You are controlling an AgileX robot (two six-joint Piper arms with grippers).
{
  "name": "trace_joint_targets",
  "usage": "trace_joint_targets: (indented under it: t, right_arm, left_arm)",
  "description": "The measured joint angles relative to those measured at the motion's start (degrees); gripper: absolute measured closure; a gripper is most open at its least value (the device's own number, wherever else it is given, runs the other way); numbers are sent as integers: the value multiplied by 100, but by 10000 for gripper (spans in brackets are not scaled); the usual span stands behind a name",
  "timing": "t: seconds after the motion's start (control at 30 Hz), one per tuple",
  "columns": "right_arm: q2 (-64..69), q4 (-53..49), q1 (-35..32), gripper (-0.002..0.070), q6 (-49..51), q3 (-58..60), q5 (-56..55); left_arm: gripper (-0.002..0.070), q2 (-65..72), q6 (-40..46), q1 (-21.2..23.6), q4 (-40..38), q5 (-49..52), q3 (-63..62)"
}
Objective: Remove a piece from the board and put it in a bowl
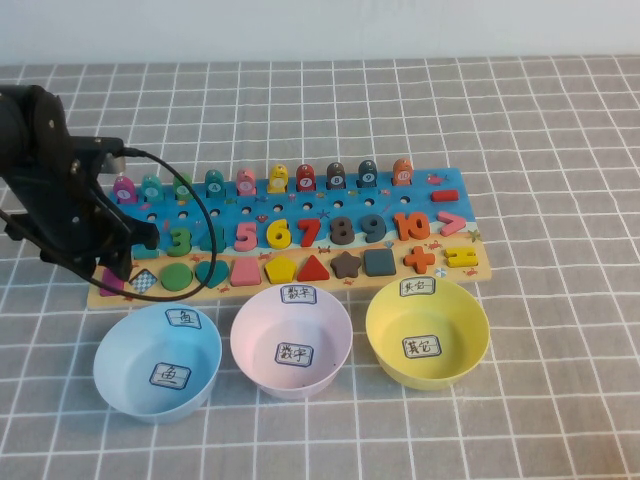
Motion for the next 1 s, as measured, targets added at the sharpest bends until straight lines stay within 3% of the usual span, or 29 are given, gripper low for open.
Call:
trace_joint_targets:
  t: [1.0]
  right_arm:
    - [0, 0, 0, 694, 0, 0, 0]
  left_arm:
    - [369, 300, -136, 0, 48, -36, -19]
